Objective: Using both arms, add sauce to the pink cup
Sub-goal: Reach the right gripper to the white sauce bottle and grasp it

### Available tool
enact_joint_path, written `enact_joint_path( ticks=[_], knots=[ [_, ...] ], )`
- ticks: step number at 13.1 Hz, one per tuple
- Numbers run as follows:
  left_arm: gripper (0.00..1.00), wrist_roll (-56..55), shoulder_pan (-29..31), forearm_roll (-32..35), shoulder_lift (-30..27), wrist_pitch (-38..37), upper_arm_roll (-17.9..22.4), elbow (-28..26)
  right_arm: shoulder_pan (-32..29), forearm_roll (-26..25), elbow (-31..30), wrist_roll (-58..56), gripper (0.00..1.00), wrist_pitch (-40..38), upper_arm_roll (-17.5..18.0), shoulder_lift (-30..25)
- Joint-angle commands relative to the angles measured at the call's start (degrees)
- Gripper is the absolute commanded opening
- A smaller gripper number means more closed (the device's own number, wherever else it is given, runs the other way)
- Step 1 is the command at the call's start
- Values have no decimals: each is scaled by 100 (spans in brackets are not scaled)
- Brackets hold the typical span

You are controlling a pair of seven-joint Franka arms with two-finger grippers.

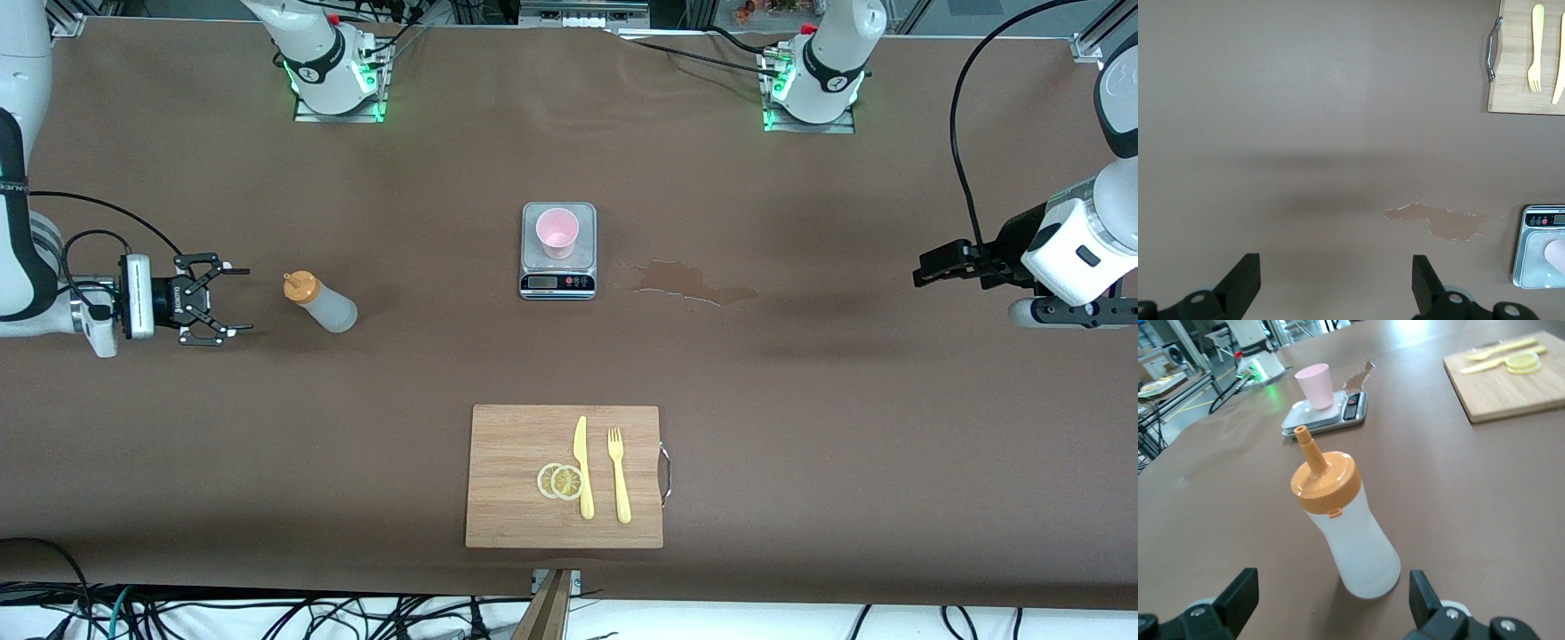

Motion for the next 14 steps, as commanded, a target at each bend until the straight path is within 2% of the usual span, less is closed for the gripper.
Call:
enact_joint_path(
  ticks=[1, 7, 13, 14],
  knots=[
    [100, 111, 15, 106, 79, -156, -21, 231, -92, 292, 56, -570, 100, -313, 43, 145],
    [100, 137, 102, 97, 158, -192, 14, 292, -74, 626, 74, -1573, 100, -516, 87, 734],
    [100, 146, 129, 97, 166, -192, 14, 319, -48, 1004, 109, -2049, 99, -613, 456, 1209],
    [100, 146, 129, 97, 166, -192, 14, 319, -39, 1005, 109, -2049, 95, -613, 465, 1218]
  ],
)
